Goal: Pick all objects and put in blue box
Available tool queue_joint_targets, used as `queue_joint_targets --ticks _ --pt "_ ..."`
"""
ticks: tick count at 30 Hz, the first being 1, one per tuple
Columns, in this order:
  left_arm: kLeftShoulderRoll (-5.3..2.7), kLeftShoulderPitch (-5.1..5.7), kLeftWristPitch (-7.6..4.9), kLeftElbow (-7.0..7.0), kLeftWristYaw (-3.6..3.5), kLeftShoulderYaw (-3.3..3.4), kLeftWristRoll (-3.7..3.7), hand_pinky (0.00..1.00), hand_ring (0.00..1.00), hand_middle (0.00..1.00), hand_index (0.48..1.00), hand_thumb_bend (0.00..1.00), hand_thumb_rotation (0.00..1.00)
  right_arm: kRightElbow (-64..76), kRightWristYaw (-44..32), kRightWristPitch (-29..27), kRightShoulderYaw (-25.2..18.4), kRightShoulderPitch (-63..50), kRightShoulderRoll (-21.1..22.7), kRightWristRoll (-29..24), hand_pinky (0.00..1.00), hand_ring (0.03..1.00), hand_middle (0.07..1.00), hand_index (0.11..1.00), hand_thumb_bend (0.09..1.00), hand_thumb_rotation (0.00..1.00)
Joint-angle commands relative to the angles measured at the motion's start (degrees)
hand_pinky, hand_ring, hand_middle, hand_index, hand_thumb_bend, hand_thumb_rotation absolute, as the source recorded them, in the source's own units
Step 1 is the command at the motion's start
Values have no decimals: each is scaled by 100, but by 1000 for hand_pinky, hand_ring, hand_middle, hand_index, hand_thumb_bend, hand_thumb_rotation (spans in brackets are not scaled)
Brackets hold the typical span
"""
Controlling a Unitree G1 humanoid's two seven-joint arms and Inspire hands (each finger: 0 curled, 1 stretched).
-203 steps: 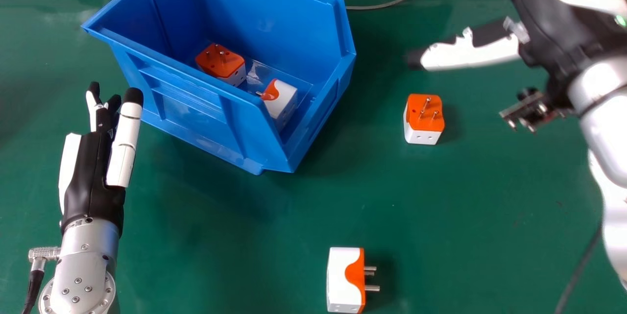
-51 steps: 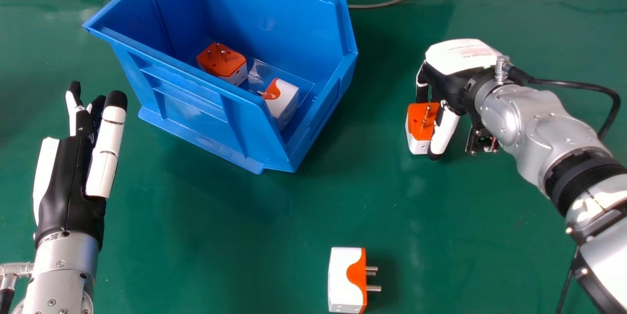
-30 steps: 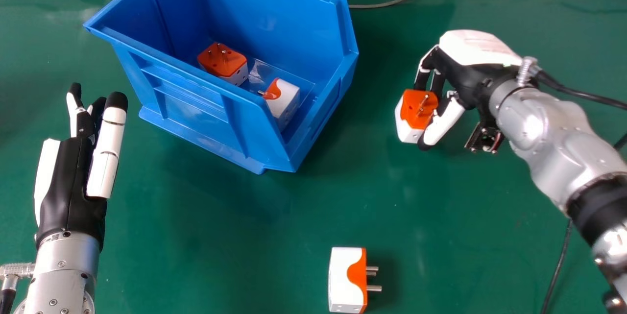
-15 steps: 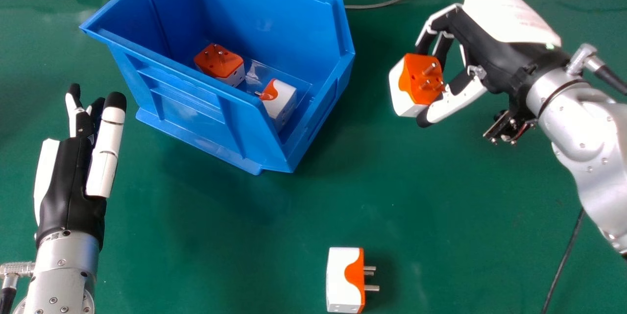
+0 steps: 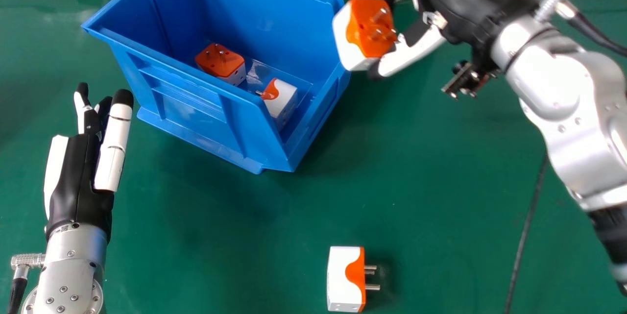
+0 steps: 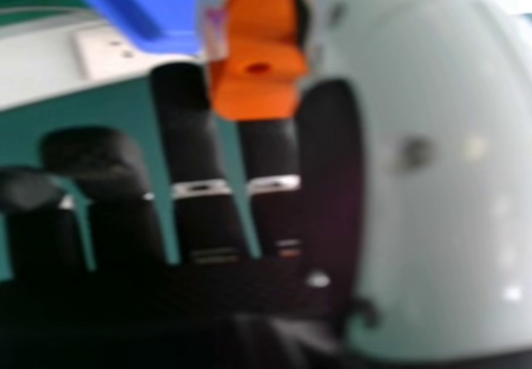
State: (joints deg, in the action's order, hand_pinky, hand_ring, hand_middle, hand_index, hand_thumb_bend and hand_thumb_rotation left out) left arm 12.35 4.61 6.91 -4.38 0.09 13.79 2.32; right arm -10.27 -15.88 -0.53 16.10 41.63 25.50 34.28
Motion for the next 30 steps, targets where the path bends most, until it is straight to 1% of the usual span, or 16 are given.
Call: queue_joint_targets --ticks 1,2,3,4,5,7,10,13,14,16,17,20,21,25,27,30 --pt "-7 -108 -149 30 55 -14 13 983 992 976 990 529 1000 -282 212 -99 61 567 -169 89 61 107 441 488 510 0" --pt "-18 -115 -151 30 68 -25 12 983 992 976 990 529 1000 -421 255 -99 97 682 -241 120 61 107 441 488 510 0" --pt "-30 -122 -161 33 77 -37 12 983 992 976 990 531 1000 -581 310 -92 139 813 -335 148 111 161 450 480 510 0" --pt "-40 -131 -175 48 83 -45 9 983 992 976 990 531 1000 -764 382 -95 186 955 -450 176 111 161 450 480 510 0" --pt "-43 -146 -193 79 89 -52 12 983 992 977 990 532 1000 -967 465 -95 241 1111 -580 212 149 203 459 470 510 0" --pt "-47 -170 -220 130 100 -59 12 983 992 977 990 532 1000 -1267 582 -102 319 1329 -753 275 149 203 459 470 510 0" --pt "-64 -171 -218 108 130 -88 35 982 993 977 990 533 1000 -1774 729 5 520 1739 -1055 455 154 210 462 469 510 0" --pt "-58 -168 -235 112 155 -114 51 982 993 977 990 533 1000 -2268 782 119 604 2087 -1343 493 154 210 462 469 510 0" --pt "-54 -166 -238 113 163 -121 49 982 994 977 991 536 1000 -2370 797 130 612 2148 -1390 484 224 294 500 473 504 28" --pt "-50 -159 -248 114 179 -140 57 982 994 977 991 536 1000 -2840 898 152 666 2410 -1638 461 224 294 500 473 504 28" --pt "-43 -155 -259 124 185 -145 63 983 995 976 991 538 1000 -3179 960 155 715 2587 -1792 466 283 367 535 477 499 50" --pt "-35 -126 -266 106 200 -167 87 983 995 976 991 538 1000 -4099 1151 142 869 3052 -2118 523 283 367 535 477 499 50" --pt "-38 -117 -260 92 204 -175 91 983 995 975 991 539 1000 -4343 1232 128 890 3169 -2197 509 262 336 481 475 495 64" --pt "-51 -95 -231 46 211 -197 107 983 994 974 990 540 1000 -5091 1493 154 924 3511 -2480 438 276 346 478 477 498 51" --pt "-61 -75 -192 -15 210 -205 109 983 993 972 988 542 1000 -5390 1609 200 999 3613 -2605 482 217 278 472 476 504 32" --pt "-68 -47 -162 -78 212 -222 118 983 993 972 988 543 1000 -5695 1768 216 1139 3672 -2699 559 186 245 468 476 507 26"
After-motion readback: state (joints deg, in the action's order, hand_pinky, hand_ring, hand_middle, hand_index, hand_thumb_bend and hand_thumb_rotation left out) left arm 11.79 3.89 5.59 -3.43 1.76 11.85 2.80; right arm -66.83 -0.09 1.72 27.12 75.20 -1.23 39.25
